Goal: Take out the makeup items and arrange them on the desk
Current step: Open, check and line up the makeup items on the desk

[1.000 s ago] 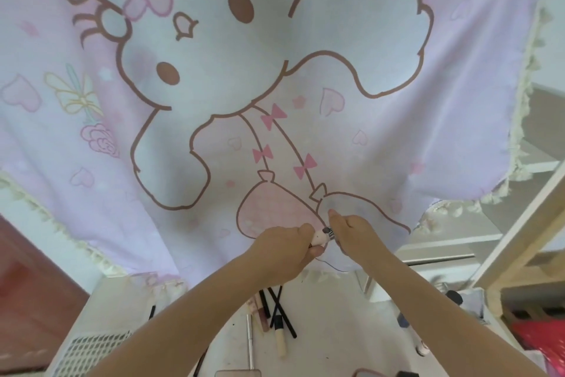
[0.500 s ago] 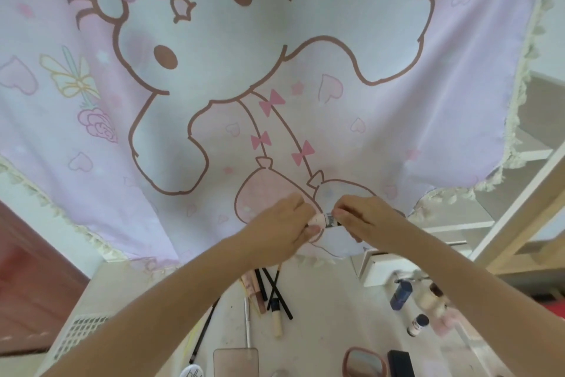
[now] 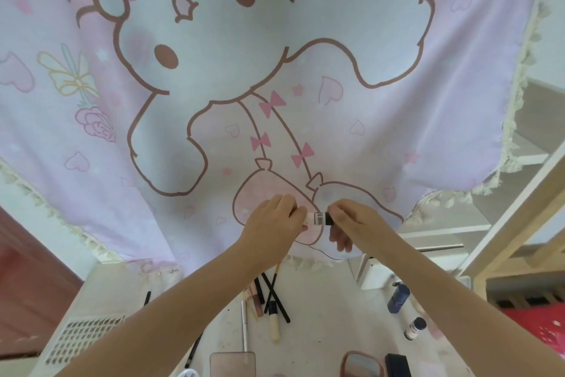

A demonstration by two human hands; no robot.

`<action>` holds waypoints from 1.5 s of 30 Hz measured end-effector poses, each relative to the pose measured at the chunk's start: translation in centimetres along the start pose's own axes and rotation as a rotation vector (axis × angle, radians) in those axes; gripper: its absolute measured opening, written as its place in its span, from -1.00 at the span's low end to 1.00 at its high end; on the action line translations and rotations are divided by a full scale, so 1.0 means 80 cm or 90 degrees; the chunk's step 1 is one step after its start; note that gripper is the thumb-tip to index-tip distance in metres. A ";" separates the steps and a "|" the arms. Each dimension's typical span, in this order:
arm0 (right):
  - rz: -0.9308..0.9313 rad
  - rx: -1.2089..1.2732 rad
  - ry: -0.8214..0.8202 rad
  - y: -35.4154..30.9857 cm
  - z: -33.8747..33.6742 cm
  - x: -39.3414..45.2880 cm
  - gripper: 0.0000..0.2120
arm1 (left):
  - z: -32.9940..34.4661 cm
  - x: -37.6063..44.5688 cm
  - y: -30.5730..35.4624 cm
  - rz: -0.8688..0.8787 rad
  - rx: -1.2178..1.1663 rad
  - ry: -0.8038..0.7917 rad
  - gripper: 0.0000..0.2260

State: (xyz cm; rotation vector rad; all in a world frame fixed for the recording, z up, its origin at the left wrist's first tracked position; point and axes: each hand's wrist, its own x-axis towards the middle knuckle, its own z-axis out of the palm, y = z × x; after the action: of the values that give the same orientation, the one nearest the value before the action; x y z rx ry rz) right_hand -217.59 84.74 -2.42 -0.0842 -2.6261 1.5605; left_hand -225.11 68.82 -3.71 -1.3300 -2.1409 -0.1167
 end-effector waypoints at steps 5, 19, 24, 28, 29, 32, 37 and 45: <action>-0.060 0.006 0.037 0.008 0.001 -0.004 -0.68 | 0.008 -0.004 0.001 -0.022 -0.025 0.011 -0.73; 0.054 0.078 -0.003 0.030 0.009 -0.016 -0.78 | 0.019 -0.016 0.018 -0.038 -0.056 -0.061 -0.73; -0.002 -0.038 0.075 0.037 0.010 -0.018 -0.95 | 0.020 -0.012 0.025 -0.028 -0.065 -0.081 -0.72; -0.015 0.032 0.040 0.042 0.004 -0.019 -0.64 | 0.023 -0.011 0.023 -0.036 -0.072 -0.100 -0.73; 0.017 0.042 0.018 0.040 0.004 -0.018 -0.62 | 0.025 -0.012 0.023 -0.035 -0.073 -0.099 -0.73; 0.065 0.013 0.008 0.044 0.006 -0.012 -0.87 | 0.032 -0.013 0.025 -0.026 -0.070 -0.108 -0.72; 0.024 -0.070 0.040 0.055 -0.001 -0.018 -0.94 | 0.050 -0.014 0.037 -0.033 -0.101 -0.143 -0.73; 0.100 -0.193 0.009 0.096 -0.017 -0.053 -0.94 | 0.086 -0.011 0.094 -0.134 -0.305 -0.419 -0.69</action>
State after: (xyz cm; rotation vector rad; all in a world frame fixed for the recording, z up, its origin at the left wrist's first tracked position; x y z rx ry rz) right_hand -213.19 89.23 -8.73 -0.3268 -2.8840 1.1779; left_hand -221.61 74.44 -11.48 -1.5495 -2.9468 -0.3332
